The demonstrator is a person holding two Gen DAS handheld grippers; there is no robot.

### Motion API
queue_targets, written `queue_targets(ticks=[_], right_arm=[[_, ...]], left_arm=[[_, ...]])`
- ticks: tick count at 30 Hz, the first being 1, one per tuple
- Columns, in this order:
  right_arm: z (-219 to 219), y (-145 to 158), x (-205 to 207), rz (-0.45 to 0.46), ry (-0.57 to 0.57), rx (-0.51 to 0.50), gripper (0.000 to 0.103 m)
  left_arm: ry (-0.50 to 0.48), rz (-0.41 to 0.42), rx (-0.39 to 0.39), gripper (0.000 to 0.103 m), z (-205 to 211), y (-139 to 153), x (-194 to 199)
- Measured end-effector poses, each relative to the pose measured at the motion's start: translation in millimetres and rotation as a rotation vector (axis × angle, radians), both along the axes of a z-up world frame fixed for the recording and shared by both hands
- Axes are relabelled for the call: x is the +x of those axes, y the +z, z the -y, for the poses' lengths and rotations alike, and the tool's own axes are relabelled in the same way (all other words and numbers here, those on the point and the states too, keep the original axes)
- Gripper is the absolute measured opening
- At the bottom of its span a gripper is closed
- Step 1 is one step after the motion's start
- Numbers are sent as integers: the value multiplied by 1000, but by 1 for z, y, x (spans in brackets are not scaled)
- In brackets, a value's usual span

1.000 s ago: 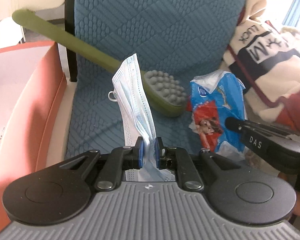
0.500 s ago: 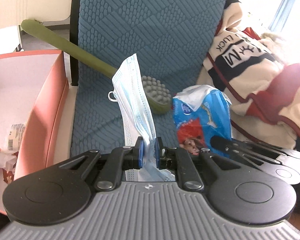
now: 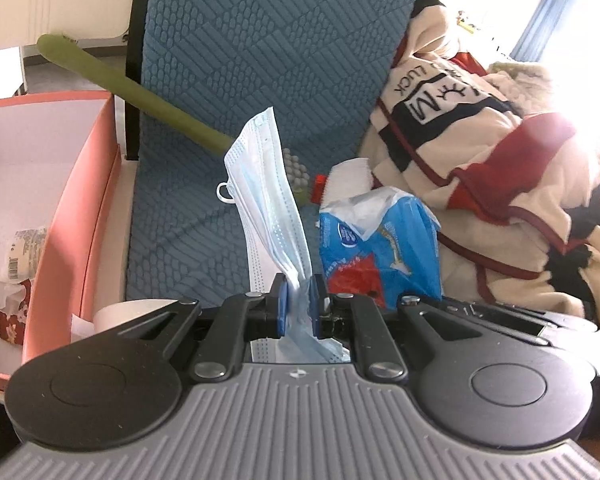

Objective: Organize soft objects
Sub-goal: 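Lift and carry the mask in the left tool while the right tool carries the tissue pack to the box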

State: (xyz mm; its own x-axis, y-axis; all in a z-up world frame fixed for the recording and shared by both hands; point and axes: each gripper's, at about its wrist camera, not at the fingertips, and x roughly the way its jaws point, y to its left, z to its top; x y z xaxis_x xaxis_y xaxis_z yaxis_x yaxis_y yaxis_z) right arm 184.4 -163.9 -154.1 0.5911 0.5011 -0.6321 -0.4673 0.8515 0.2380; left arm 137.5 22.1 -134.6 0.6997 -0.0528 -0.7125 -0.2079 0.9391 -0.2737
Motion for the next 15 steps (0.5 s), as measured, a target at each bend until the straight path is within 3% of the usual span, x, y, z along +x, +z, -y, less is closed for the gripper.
queue_targets(ticks=[15], right_arm=[[-21, 46, -34, 63, 56, 56, 8]], left_arm=[[52, 86, -11, 14, -25, 39, -49]])
